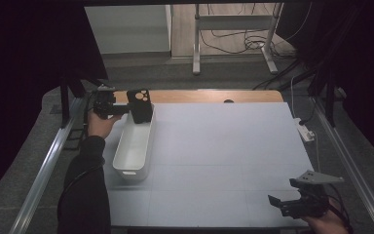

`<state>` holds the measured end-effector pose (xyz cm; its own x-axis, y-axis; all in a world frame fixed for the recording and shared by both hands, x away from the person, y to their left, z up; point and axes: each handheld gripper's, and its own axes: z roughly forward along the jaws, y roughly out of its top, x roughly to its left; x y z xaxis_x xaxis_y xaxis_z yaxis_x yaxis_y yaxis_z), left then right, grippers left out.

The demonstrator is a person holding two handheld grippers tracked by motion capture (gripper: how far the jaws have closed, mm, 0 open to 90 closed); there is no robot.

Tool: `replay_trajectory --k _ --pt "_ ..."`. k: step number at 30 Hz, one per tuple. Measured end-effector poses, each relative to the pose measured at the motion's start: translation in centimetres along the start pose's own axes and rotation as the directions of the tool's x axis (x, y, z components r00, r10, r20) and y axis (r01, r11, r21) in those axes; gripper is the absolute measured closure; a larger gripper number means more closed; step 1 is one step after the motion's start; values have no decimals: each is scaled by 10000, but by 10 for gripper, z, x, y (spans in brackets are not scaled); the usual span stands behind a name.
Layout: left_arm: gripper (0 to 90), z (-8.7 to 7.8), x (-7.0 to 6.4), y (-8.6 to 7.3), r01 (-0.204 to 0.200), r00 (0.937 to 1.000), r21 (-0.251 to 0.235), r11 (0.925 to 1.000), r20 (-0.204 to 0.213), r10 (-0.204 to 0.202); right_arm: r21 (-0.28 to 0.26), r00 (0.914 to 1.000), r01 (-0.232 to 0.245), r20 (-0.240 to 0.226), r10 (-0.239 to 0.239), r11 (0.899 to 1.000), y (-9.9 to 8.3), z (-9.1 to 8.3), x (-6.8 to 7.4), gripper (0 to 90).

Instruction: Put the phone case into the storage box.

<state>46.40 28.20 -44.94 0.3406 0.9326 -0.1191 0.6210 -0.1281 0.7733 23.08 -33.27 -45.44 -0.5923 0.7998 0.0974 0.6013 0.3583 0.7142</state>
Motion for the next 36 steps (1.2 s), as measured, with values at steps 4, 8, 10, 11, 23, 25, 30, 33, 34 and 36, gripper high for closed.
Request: replay_trajectory --k 4,8,10,11,23,25,30,33,34,36 --pt "87 -4 -1 0 17 9998 -65 10000 211 -16 11 10000 -5 -9 5 10000 0 0 0 0" --pt "47 -6 -2 -2 125 9989 18 9999 450 -126 1 10000 30 16 -30 10000 0 0 0 0" --pt "30 -7 -3 -3 146 9986 22 9999 500 -147 20 10000 40 27 -40 10000 0 0 0 0" --pt "26 -7 -3 -3 146 9986 22 9999 500 -147 20 10000 40 27 -40 10000 0 0 0 0" --pt "0 -15 -5 -14 -66 9964 -116 9999 844 76 19 10000 30 -13 -30 10000 0 0 0 0" --pt "0 -19 -6 -15 -88 9946 -206 9997 1035 109 21 10000 23 -13 -23 10000 0 0 0 0" --pt "0 -26 -8 -17 -209 9945 -294 9993 1015 238 32 10000 26 -24 -26 10000 0 0 0 0" --pt "0 -29 -10 -18 -266 9932 -464 9986 1118 317 32 10000 33 -20 -33 10000 0 0 0 0" --pt "0 -31 -11 -19 -269 9934 -521 9983 1102 326 34 10000 32 -20 -32 10000 0 0 1 0" --pt "0 -34 -12 -19 -274 9929 -560 9981 1144 336 38 10000 38 -19 -38 10000 0 0 0 0"
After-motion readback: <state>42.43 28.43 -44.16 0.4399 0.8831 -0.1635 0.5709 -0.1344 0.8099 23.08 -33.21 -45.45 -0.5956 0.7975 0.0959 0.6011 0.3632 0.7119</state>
